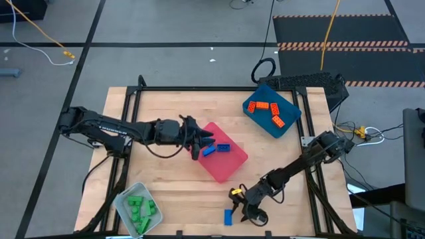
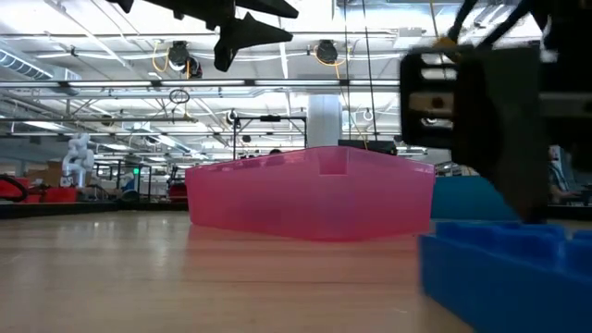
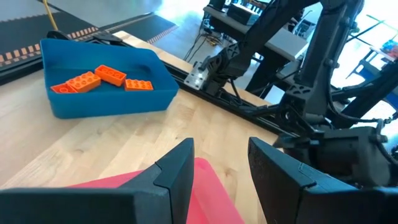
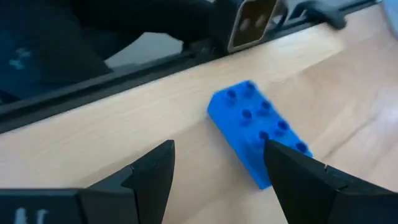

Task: Sort & place blocks by color
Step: Put the blue game piece into the red bin

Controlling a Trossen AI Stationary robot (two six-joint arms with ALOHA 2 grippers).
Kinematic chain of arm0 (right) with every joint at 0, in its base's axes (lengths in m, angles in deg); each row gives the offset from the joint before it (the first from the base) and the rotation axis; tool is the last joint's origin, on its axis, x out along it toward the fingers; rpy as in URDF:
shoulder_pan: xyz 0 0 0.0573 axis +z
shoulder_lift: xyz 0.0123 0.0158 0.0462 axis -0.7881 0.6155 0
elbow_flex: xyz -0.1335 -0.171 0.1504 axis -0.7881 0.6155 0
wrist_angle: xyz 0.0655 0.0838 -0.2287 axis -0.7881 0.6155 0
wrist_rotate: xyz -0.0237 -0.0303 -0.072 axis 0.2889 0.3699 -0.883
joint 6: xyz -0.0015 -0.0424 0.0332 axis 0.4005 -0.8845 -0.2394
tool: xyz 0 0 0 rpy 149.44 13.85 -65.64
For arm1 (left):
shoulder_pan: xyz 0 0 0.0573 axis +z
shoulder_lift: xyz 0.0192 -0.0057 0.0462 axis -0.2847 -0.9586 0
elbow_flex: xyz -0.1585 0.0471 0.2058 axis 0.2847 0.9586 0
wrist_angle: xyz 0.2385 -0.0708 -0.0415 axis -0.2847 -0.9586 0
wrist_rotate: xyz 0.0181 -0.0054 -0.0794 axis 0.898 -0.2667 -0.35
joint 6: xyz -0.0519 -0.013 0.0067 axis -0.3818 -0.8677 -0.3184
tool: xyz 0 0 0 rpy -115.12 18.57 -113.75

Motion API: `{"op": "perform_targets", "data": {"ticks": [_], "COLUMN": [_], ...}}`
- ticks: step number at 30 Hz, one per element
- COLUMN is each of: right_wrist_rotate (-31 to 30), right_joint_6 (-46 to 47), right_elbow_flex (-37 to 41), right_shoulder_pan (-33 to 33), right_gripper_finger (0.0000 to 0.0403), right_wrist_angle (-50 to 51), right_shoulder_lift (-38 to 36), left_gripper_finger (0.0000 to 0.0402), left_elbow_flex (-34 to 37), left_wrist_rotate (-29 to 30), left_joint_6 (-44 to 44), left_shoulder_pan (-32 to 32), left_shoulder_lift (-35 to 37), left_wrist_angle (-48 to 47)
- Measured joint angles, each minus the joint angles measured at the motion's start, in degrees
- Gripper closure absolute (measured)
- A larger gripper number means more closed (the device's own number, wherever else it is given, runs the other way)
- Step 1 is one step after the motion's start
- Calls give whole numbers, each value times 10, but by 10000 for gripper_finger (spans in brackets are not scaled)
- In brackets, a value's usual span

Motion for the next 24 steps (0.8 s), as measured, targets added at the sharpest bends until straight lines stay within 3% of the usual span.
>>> {"op": "perform_targets", "data": {"ticks": [7, 24], "right_wrist_rotate": [-2, -15], "right_joint_6": [-12, -18], "right_elbow_flex": [-55, -87], "right_shoulder_pan": [14, -9], "right_gripper_finger": [163, 163], "right_wrist_angle": [37, 71], "right_shoulder_lift": [17, 43], "left_gripper_finger": [250, 250], "left_elbow_flex": [0, 0], "left_wrist_rotate": [5, 5], "left_joint_6": [0, 21], "left_shoulder_pan": [-12, -22], "left_shoulder_lift": [0, 0], "left_wrist_angle": [1, 2]}}
